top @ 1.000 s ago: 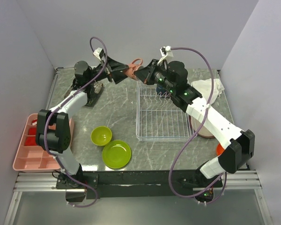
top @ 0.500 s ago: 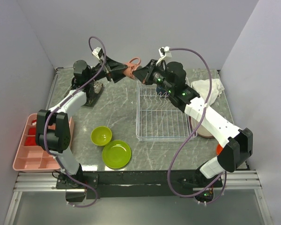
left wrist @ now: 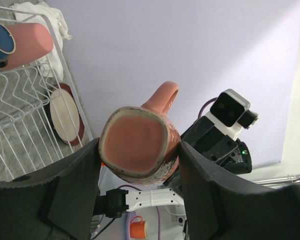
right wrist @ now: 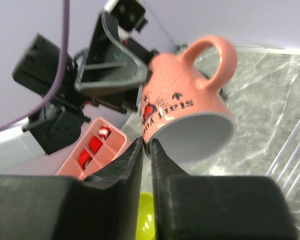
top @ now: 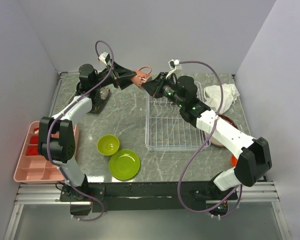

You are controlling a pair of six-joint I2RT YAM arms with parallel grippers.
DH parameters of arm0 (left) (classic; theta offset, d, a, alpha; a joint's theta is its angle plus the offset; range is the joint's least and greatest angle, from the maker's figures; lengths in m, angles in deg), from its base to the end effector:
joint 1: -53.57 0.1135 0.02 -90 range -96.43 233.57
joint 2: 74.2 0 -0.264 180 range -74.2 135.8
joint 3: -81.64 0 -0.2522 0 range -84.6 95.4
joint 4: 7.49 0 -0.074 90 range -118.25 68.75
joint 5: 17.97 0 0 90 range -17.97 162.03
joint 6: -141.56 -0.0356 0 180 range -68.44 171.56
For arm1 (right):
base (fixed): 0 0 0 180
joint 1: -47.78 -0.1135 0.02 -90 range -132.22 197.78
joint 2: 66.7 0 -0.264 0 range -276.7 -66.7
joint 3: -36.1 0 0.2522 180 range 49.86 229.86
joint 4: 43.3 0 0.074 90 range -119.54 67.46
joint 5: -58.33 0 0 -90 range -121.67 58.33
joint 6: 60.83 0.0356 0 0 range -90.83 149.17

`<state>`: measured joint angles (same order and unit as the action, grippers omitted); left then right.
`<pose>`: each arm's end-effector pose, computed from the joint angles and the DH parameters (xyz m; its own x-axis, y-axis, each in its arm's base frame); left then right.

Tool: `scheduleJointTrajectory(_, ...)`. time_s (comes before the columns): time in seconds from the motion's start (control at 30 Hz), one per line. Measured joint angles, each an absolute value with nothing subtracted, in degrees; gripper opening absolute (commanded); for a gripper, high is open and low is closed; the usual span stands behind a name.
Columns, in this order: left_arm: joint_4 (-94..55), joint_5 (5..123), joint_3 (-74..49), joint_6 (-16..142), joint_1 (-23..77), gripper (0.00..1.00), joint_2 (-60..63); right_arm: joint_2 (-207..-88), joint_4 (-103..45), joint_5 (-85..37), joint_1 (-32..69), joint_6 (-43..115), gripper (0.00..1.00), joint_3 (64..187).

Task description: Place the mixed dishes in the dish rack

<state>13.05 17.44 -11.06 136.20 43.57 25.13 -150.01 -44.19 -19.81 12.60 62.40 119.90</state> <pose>0.3919 -0.0986 0.3354 -0.8769 -0.4312 -0.2125 0.2286 0.0146 -0.9734 0.2821 0.2078 0.3805 -0.3846 0.3851 -0.8389 -0.6229 0.5625 0.5437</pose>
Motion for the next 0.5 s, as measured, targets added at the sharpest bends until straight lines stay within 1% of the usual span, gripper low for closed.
scheduleJointTrajectory(0.03, 13.05, 17.46, -11.08, 136.27, 43.57, 0.29, 25.13, -150.08, -44.10, -19.70, 12.54, 62.16, 0.38, 119.88)
scheduleJointTrajectory(0.1, 13.58, 17.46, -11.06, 136.29, 43.57, 0.27, 25.13, -150.51, -43.69, -19.44, 12.39, 61.55, 0.45, 119.64)
scheduleJointTrajectory(0.23, 13.49, 17.73, -11.06, 135.15, 43.59, 0.25, 25.11, -152.33, -42.75, -18.65, 12.28, 60.83, 0.48, 119.57)
scheduleJointTrajectory(0.27, 13.21, 17.79, -11.06, 134.76, 43.64, 0.24, 25.11, -152.37, -42.68, -18.56, 12.28, 60.74, 0.52, 119.57)
scheduleJointTrajectory(0.37, 13.01, 17.83, -11.06, 133.08, 43.62, 0.22, 25.06, -152.39, -42.11, -18.54, 12.28, 60.17, 0.58, 119.57)
scheduleJointTrajectory(0.5, 10.69, 17.88, -10.60, 128.60, 43.62, 0.20, 25.06, -152.33, -38.38, -18.13, 12.47, 58.09, 0.64, 119.59)
